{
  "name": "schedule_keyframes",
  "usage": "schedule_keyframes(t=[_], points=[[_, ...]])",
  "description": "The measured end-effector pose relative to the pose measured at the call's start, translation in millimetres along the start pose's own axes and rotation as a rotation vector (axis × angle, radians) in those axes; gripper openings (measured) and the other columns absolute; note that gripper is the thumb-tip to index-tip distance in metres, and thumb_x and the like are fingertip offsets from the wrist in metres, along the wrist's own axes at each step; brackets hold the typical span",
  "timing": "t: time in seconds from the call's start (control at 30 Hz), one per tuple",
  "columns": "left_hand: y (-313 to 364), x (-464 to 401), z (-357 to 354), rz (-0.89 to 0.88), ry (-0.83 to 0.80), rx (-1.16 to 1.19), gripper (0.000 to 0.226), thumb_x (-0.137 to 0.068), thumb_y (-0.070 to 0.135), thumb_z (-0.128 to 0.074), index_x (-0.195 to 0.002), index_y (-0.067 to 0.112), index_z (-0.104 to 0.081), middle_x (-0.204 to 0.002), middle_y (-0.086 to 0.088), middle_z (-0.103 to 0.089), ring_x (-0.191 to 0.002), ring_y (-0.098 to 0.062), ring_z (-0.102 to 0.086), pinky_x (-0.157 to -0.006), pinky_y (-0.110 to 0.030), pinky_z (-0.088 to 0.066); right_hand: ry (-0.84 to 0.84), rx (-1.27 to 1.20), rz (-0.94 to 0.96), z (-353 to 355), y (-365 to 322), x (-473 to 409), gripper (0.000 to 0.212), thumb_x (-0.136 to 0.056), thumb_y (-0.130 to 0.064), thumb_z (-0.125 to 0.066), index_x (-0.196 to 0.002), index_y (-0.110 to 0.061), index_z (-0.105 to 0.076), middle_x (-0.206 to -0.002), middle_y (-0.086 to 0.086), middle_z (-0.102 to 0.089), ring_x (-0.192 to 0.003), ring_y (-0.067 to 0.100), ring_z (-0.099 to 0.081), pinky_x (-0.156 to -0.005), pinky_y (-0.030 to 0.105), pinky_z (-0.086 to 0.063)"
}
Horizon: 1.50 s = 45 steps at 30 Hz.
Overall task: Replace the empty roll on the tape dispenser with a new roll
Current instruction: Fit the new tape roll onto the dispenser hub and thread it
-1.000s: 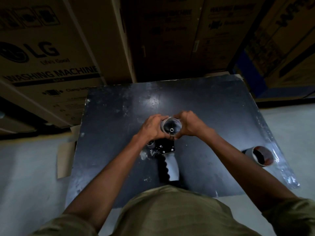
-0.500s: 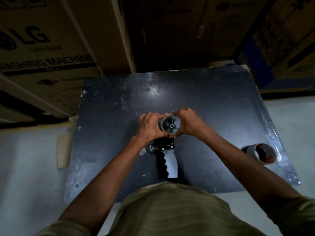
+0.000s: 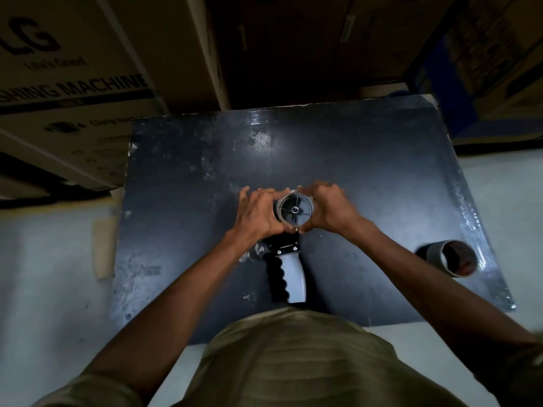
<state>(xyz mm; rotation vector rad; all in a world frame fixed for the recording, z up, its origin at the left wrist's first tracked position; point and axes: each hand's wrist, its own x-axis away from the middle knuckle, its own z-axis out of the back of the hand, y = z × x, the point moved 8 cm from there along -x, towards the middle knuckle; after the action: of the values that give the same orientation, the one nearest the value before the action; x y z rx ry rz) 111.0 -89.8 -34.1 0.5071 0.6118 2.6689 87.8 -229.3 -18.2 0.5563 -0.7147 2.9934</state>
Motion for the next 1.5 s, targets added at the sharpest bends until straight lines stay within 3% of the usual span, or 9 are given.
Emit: schedule_keyframes(t=[0.57,1.13,1.5], points=[[-6.3,-8.4,-10.0,-0.003,-0.022,0.039,0.101,-0.044,0.066,-0.084,-0.137,0.035,-0.055,-0.118,0.006,-0.069,-0.113,-0.015,-0.062,-0.112,-0.039,-0.025,-0.035,0.010,-0.011,-10.7,4.5,-8.7,0.107,-0.045,-0.035,-0.100,-0.141,-0.014,-0.058,-0.130,0.013,-0.065,-0.118,0.031,-0.061,-0.099,0.035,-0.050],[-10.1,-12.1,-19.9,-0.032,-0.015,0.037,0.102,-0.042,0.068,-0.082,-0.135,0.033,-0.057,-0.117,0.006,-0.068,-0.107,-0.015,-0.063,-0.112,-0.044,-0.027,0.003,-0.042,-0.007,-19.1,13.3,-10.3,0.097,-0.042,-0.031,-0.100,-0.131,-0.016,-0.066,-0.121,0.015,-0.068,-0.108,0.033,-0.066,-0.091,0.043,-0.055],[-15.4,-14.8,-25.4,-0.029,-0.002,0.043,0.099,-0.043,0.065,-0.084,-0.133,0.033,-0.059,-0.113,0.008,-0.067,-0.105,-0.013,-0.062,-0.110,-0.043,-0.029,0.002,-0.027,0.010,-26.3,17.4,-15.4,0.102,-0.039,-0.037,-0.099,-0.133,-0.018,-0.064,-0.120,0.013,-0.068,-0.105,0.031,-0.067,-0.088,0.044,-0.056]])
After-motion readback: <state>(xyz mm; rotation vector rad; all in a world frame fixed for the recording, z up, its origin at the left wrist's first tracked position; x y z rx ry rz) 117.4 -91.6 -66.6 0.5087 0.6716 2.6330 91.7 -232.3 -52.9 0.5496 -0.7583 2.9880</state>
